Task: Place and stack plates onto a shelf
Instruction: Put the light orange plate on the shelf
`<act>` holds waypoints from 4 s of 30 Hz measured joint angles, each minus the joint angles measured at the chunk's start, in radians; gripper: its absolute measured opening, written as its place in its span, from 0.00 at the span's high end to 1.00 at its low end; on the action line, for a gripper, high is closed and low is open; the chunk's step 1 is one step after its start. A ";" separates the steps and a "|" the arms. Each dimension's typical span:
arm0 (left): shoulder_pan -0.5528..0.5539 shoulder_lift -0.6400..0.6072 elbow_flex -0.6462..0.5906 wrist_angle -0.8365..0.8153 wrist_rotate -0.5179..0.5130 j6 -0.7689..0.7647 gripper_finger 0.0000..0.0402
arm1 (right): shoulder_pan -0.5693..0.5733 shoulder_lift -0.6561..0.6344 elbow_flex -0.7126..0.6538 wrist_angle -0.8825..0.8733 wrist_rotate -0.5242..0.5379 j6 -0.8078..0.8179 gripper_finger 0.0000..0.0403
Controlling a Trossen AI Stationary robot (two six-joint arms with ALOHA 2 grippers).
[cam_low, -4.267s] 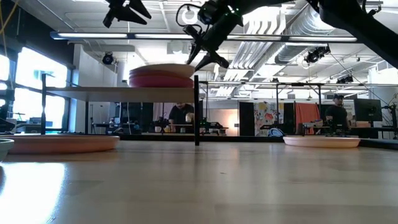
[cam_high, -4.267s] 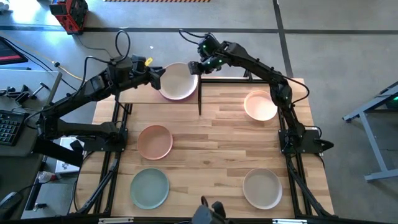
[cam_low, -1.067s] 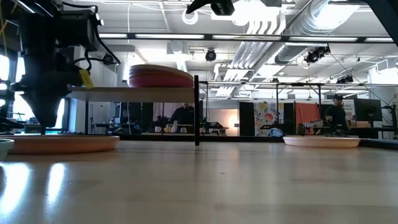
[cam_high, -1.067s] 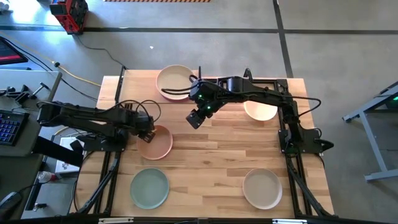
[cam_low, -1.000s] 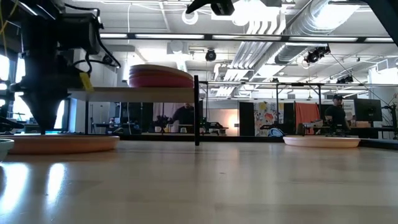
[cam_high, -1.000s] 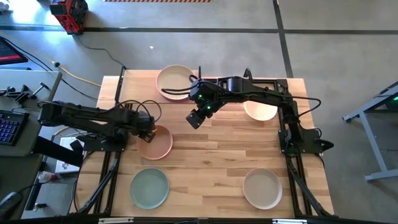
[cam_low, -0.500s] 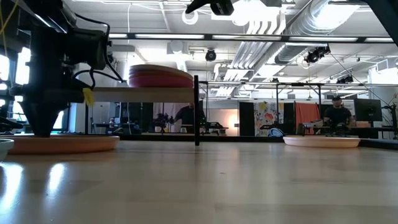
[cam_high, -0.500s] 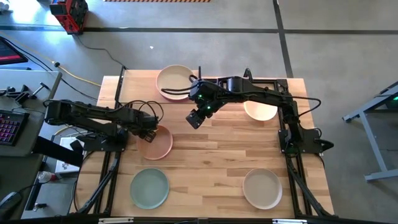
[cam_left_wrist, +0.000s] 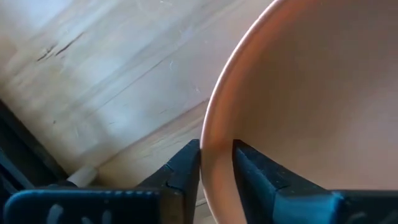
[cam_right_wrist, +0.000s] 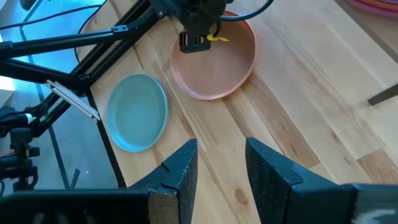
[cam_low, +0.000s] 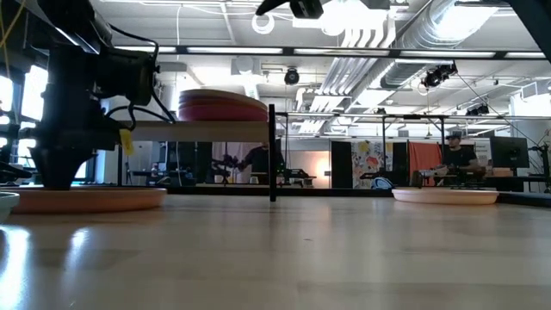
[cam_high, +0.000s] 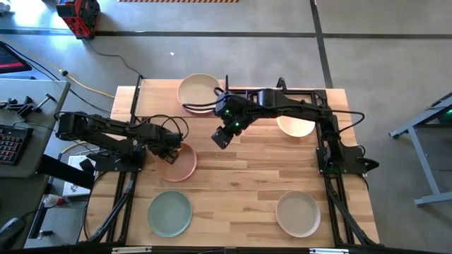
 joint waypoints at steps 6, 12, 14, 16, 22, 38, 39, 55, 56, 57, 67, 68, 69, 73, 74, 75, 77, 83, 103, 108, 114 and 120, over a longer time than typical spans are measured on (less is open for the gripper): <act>-0.003 -0.007 0.002 -0.005 0.003 0.017 0.96 | 0.007 0.000 0.000 0.000 0.000 0.000 0.72; -0.004 -0.022 0.002 -0.029 0.010 0.034 0.97 | 0.007 0.000 0.000 0.000 0.000 0.000 0.72; -0.007 -0.045 0.001 -0.033 0.013 0.034 0.99 | 0.007 0.000 0.000 0.000 0.000 0.000 0.72; -0.016 -0.080 0.001 -0.034 0.013 0.032 0.99 | 0.007 0.000 0.000 0.000 0.000 0.000 0.72; -0.040 -0.215 0.013 -0.054 0.009 -0.012 0.99 | 0.007 0.000 0.000 0.000 0.007 -0.008 0.72; -0.042 -0.413 0.274 -0.306 -0.124 -0.039 0.99 | 0.006 0.000 0.000 0.000 0.027 -0.066 0.72; -0.042 -0.418 0.296 -0.321 -0.144 -0.044 0.99 | 0.006 0.000 0.000 0.000 0.026 -0.074 0.72; 0.083 -0.426 0.583 -0.494 -0.642 -0.071 0.99 | -0.013 0.000 0.000 0.000 0.024 -0.219 0.72; 0.104 -0.425 0.585 -0.494 -0.660 -0.067 0.99 | -0.016 0.000 0.000 0.000 0.024 -0.227 0.72; 0.124 -0.425 0.585 -0.494 -0.677 -0.058 0.99 | -0.020 0.000 0.000 -0.001 0.023 -0.236 0.72; 0.349 -0.397 0.585 -0.492 -0.792 0.006 0.99 | -0.054 0.000 0.000 -0.045 0.018 -0.301 0.72; 0.371 -0.395 0.585 -0.492 -0.779 0.023 0.99 | -0.056 0.000 0.000 -0.053 0.018 -0.311 0.72; 0.391 -0.393 0.585 -0.492 -0.764 0.039 0.99 | -0.058 0.000 0.000 -0.059 0.018 -0.319 0.72; 0.471 -0.385 0.585 -0.490 -0.693 0.081 0.99 | -0.060 0.000 0.000 -0.070 0.018 -0.342 0.72; 0.490 -0.383 0.585 -0.491 -0.681 0.094 0.99 | -0.060 0.000 0.000 -0.071 0.018 -0.349 0.72; 0.509 -0.381 0.585 -0.491 -0.671 0.107 0.99 | -0.060 0.000 0.000 -0.072 0.018 -0.354 0.72; 0.543 -0.373 0.585 -0.489 -0.652 0.122 0.99 | -0.060 0.000 0.000 -0.075 0.017 -0.366 0.72; 0.630 -0.334 0.585 -0.452 -0.570 0.175 0.99 | -0.060 0.000 0.000 -0.104 0.018 -0.368 0.72; 0.779 -0.139 0.586 -0.377 -0.491 0.200 0.99 | -0.059 0.000 0.000 -0.151 0.018 -0.406 0.72; 0.784 -0.114 0.586 -0.379 -0.492 0.200 0.97 | -0.059 0.000 0.000 -0.160 0.018 -0.427 0.72; 0.784 -0.091 0.585 -0.382 -0.493 0.201 0.93 | -0.062 0.000 0.000 -0.180 0.018 -0.442 0.72; 0.784 -0.074 0.585 -0.382 -0.477 0.206 0.92 | -0.069 0.000 0.000 -0.181 0.017 -0.454 0.72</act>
